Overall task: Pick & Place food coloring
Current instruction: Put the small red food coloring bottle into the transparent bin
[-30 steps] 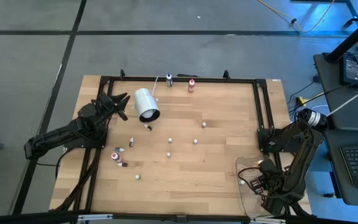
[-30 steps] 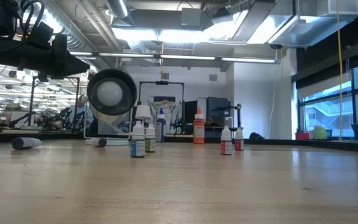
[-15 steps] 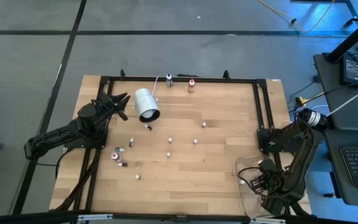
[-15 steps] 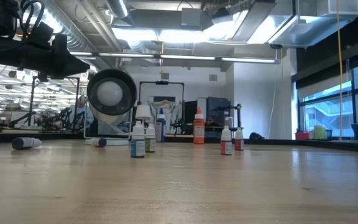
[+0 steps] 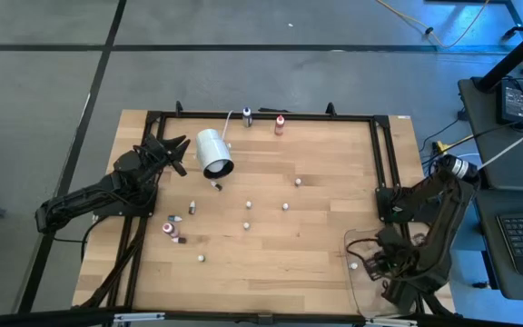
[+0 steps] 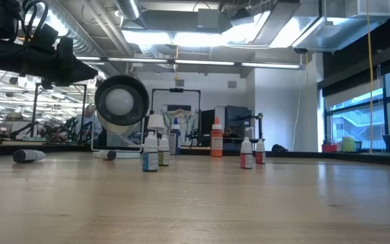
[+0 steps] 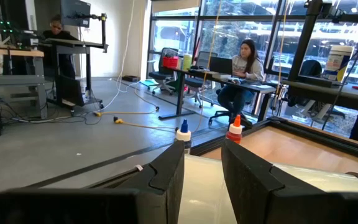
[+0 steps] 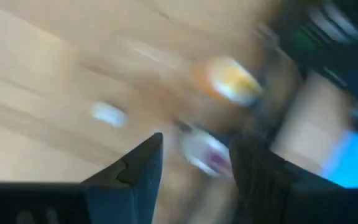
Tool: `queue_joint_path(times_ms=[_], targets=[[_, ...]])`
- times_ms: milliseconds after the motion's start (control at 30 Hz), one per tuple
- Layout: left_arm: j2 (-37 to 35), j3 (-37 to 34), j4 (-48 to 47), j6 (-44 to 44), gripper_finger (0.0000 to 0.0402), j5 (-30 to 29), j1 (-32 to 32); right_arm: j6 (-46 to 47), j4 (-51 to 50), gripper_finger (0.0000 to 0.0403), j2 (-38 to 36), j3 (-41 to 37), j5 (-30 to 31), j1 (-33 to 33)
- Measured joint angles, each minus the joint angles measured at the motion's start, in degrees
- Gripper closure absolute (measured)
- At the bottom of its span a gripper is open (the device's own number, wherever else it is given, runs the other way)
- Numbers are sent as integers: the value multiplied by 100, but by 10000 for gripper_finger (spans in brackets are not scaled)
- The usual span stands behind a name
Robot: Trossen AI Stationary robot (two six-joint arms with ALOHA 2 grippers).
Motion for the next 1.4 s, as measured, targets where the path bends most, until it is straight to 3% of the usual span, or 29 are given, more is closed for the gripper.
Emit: queue_joint_path(times_ms=[100, 200, 367, 767, 1000, 1167, 1400], targets=[[0, 0, 0, 0, 297, 0, 0, -842, 213, 216, -115, 147, 1662, -371], [2, 0, 0, 0, 297, 0, 1, -2219, 489, 216, -275, 208, 2247, -893], [2, 0, 2, 0, 297, 2, 0, -4483, 883, 216, -476, 211, 2204, -1985], [0, 0, 4, 0, 297, 2, 0, -10286, 3161, 216, -500, -59, 857, -4541], [0, 0, 6, 0, 297, 0, 0, -11526, 4991, 216, -500, -1405, -130, -5542], [2, 0, 5, 0, 297, 0, 0, -11854, 6110, 216, -514, -2257, -117, -6063], [0, 0, 4, 0, 297, 0, 0, -12174, 7230, 216, -521, -2868, -100, -6542]])
